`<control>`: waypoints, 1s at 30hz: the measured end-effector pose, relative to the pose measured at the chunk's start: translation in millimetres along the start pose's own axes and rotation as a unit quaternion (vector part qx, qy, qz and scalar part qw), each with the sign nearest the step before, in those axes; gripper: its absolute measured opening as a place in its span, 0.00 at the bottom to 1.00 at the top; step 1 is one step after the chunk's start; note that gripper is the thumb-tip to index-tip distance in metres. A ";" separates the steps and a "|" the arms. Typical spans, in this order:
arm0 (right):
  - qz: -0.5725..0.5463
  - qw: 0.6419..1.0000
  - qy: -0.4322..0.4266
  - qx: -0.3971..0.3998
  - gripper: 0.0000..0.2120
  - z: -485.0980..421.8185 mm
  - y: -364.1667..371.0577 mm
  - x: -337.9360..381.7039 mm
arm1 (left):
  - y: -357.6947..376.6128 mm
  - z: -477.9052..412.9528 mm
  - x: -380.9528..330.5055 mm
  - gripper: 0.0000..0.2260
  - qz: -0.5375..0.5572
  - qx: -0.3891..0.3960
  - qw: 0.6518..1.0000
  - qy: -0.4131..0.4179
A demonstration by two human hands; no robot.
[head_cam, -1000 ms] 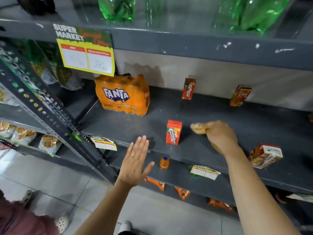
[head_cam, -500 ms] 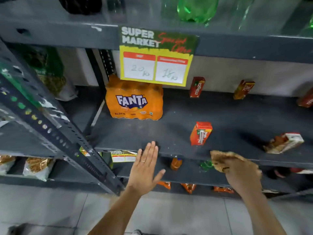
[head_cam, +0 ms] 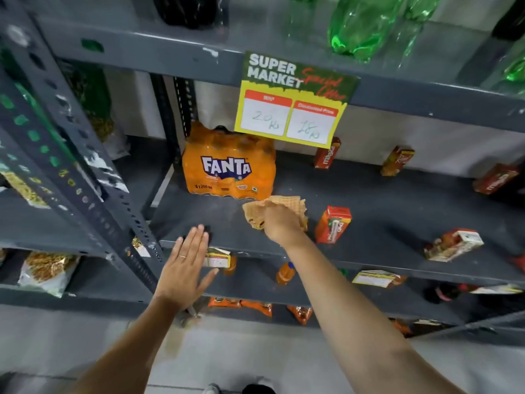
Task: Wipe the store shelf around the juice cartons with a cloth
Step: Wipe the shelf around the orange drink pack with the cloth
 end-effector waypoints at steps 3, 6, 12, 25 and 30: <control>0.004 1.000 -0.007 0.005 0.18 25.6 17.3 -5.3 | -0.2 -1.0 -0.5 0.35 0.002 0.003 1.000 -0.003; 0.014 0.997 -0.054 0.047 0.19 75.6 32.8 -10.0 | -2.5 1.3 -0.8 0.35 0.014 -0.008 1.000 0.007; -0.116 0.989 -0.061 0.063 0.12 36.7 -16.8 -8.1 | -9.2 4.2 26.7 0.36 0.016 -0.013 0.999 -0.047; 0.019 0.986 -0.103 0.129 0.13 28.7 22.7 38.5 | -6.6 5.8 29.8 0.38 0.015 0.001 0.998 -0.064; -0.188 0.955 -0.216 0.070 0.12 -21.1 -36.6 122.3 | -8.1 5.9 27.3 0.43 0.017 -0.006 0.997 -0.080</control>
Point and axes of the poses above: each hand's wrist, its own z-axis away from the middle knuckle, its own y-axis out of the palm, x = y × z, the point moved 10 cm from there along -z, towards the middle knuckle, and after that the axes turned 6 degrees about y, right-handed, at the moved point
